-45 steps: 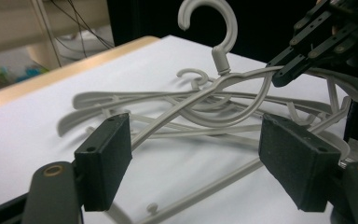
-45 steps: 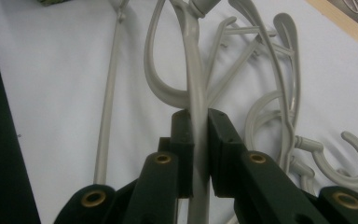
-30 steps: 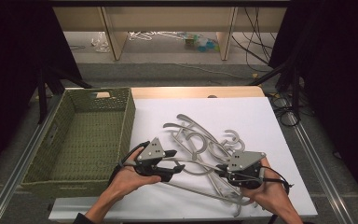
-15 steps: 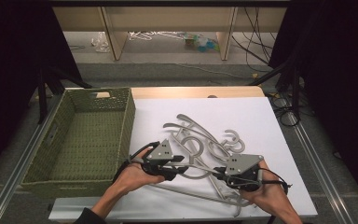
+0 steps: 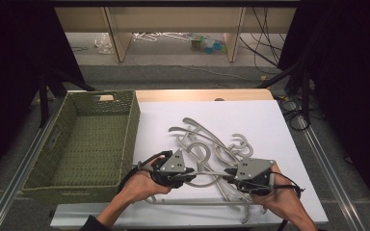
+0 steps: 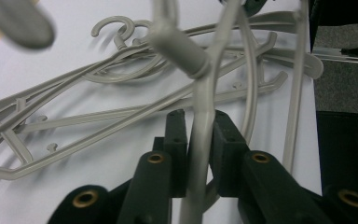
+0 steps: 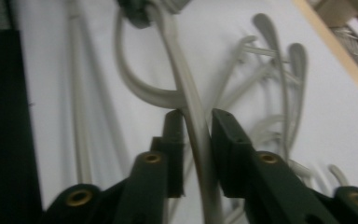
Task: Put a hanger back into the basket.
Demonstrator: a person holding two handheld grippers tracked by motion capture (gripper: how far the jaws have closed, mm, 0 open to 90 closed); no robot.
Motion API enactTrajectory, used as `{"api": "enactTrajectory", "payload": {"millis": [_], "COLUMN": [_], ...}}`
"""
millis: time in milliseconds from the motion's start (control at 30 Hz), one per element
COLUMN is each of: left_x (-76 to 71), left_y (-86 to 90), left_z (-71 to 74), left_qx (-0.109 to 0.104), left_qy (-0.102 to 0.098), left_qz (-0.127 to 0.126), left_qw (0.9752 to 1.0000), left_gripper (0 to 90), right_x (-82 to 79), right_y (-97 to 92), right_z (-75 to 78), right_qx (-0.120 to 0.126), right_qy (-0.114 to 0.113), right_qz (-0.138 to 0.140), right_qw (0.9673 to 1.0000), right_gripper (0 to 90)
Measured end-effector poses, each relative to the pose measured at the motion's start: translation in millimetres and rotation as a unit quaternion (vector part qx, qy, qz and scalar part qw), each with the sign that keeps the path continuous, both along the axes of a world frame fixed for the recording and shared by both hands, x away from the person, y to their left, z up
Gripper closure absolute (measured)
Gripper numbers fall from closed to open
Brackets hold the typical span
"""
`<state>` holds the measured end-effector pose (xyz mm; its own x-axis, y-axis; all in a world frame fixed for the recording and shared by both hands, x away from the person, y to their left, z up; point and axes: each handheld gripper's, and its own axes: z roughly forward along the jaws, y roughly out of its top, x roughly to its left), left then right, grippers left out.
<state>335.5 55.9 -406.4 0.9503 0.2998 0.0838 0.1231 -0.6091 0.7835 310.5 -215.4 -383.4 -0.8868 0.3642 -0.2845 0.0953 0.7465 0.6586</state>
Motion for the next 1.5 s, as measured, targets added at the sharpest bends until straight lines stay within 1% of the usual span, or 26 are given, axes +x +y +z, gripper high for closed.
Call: {"api": "enactTrajectory", "payload": {"millis": [67, 100, 167, 233, 267, 400, 500, 533, 633, 700, 733, 833, 867, 900, 933, 1000, 1100, 1133, 1167, 1200, 1233, 1367, 1400, 1433, 1467, 1500], "left_x": [-0.6, -0.9, 0.2, 3.5, 4.1, 8.8, 11.5, 12.3, 13.7, 13.9, 13.3, 12.9, 13.5, 13.5, 14.0, 14.7, 16.6, 17.0, 17.9, 19.4, 22.0, 32.1, 34.0, 35.6, 38.9, 40.5], "left_y": [-0.2, -0.1, 2.5, 8.4, 10.0, 22.8, 31.2, 34.9, 43.5, 49.6, 52.9, 62.0, 66.7, 70.0, 74.3, 84.5, 102.6, 107.4, 115.1, 121.7, 129.1, 157.0, 163.8, 170.6, 179.7, 186.6], "left_z": [2.2, 3.1, 6.2, 9.1, 9.9, 17.6, 22.7, 24.9, 31.8, 38.1, 42.8, 55.0, 60.5, 65.7, 71.5, 84.5, 103.8, 107.9, 113.8, 118.0, 122.1, 127.7, 127.3, 126.6, 125.5, 124.3], "left_qx": [0.003, -0.002, 0.004, 0.008, 0.009, -0.002, -0.01, -0.016, -0.025, -0.039, -0.046, -0.066, -0.068, -0.081, -0.089, -0.09, -0.094, -0.096, -0.102, -0.103, -0.101, -0.098, -0.099, -0.098, -0.096, -0.096], "left_qy": [0.005, 0.01, 0.005, 0.005, 0.006, 0.016, 0.028, 0.031, 0.03, 0.033, 0.032, 0.031, 0.027, 0.028, 0.027, 0.019, -0.001, -0.005, -0.008, -0.012, -0.025, -0.036, -0.034, -0.033, -0.041, -0.042], "left_qz": [0.005, 0.014, 0.033, 0.052, 0.059, 0.099, 0.12, 0.13, 0.145, 0.153, 0.16, 0.171, 0.173, 0.18, 0.182, 0.19, 0.207, 0.212, 0.224, 0.23, 0.234, 0.269, 0.278, 0.286, 0.291, 0.297], "left_qw": [1.0, 0.9999, 0.9994, 0.9986, 0.9982, 0.995, 0.9924, 0.9909, 0.9887, 0.9869, 0.9855, 0.9825, 0.9822, 0.98, 0.9788, 0.9774, 0.9739, 0.9724, 0.9692, 0.9678, 0.9666, 0.9575, 0.9549, 0.9525, 0.9509, 0.9492], "left_gripper": [81.1, 81.6, 81.7, 81.8, 81.8, 81.7, 81.7, 81.7, 81.7, 81.7, 81.7, 81.7, 81.7, 81.7, 81.7, 81.7, 81.7, 81.7, 81.7, 81.7, 81.7, 81.7, 81.7, 81.7, 81.7, 81.7], "right_x": [1.6, 1.6, 1.2, 0.8, 0.5, -0.4, -1.4, -1.5, -4.5, -6.5, -7.6, -8.7, -8.5, -9.0, -9.3, -10.5, -9.8, -9.4, -8.8, -8.4, -7.5, -6.0, -6.0, -5.1, -4.6, -3.7], "right_y": [-1.9, -2.6, -3.3, -4.4, -4.9, -6.6, -8.4, -9.2, -12.8, -14.6, -15.5, -16.8, -17.1, -17.2, -17.3, -17.4, -17.9, -19.3, -19.7, -20.9, -21.9, -23.7, -24.8, -25.2, -26.3, -27.3], "right_z": [2.2, 3.7, 6.5, 10.5, 12.8, 16.6, 15.8, 15.2, 14.5, 11.9, 10.5, 5.1, 3.7, 2.9, 2.2, 1.1, -2.4, -2.9, -4.3, -5.5, -6.6, -10.2, -10.4, -11.8, -12.2, -13.4], "right_qx": [0.004, 0.006, 0.017, 0.031, 0.042, 0.072, 0.085, 0.092, 0.11, 0.12, 0.121, 0.128, 0.131, 0.134, 0.135, 0.133, 0.137, 0.134, 0.137, 0.137, 0.136, 0.138, 0.136, 0.14, 0.138, 0.14], "right_qy": [-0.011, -0.016, -0.022, -0.029, -0.04, -0.043, -0.029, -0.035, -0.033, -0.032, -0.024, -0.015, -0.017, -0.017, -0.015, -0.007, -0.006, -0.004, -0.005, 0.001, 0.0, 0.003, 0.009, 0.006, 0.01, 0.011], "right_qz": [-0.018, -0.028, -0.045, -0.062, -0.075, -0.098, -0.111, -0.115, -0.118, -0.121, -0.121, -0.12, -0.118, -0.118, -0.118, -0.114, -0.115, -0.116, -0.118, -0.121, -0.12, -0.127, -0.129, -0.132, -0.134, -0.137], "right_qw": [0.9998, 0.9995, 0.9986, 0.9972, 0.9955, 0.9917, 0.9897, 0.9885, 0.9863, 0.9849, 0.985, 0.9843, 0.9842, 0.9837, 0.9837, 0.9845, 0.984, 0.9842, 0.9836, 0.9832, 0.9835, 0.9823, 0.9822, 0.9813, 0.9814, 0.9806], "right_gripper": [64.3, 59.3, 53.8, 47.4, 44.8, 40.7, 39.6, 39.0, 39.1, 38.7, 38.4, 38.0, 37.9, 37.9, 37.5, 37.4, 36.9, 36.8, 36.8, 36.7, 36.6, 35.9, 35.6, 35.0, 34.4, 34.2]}}
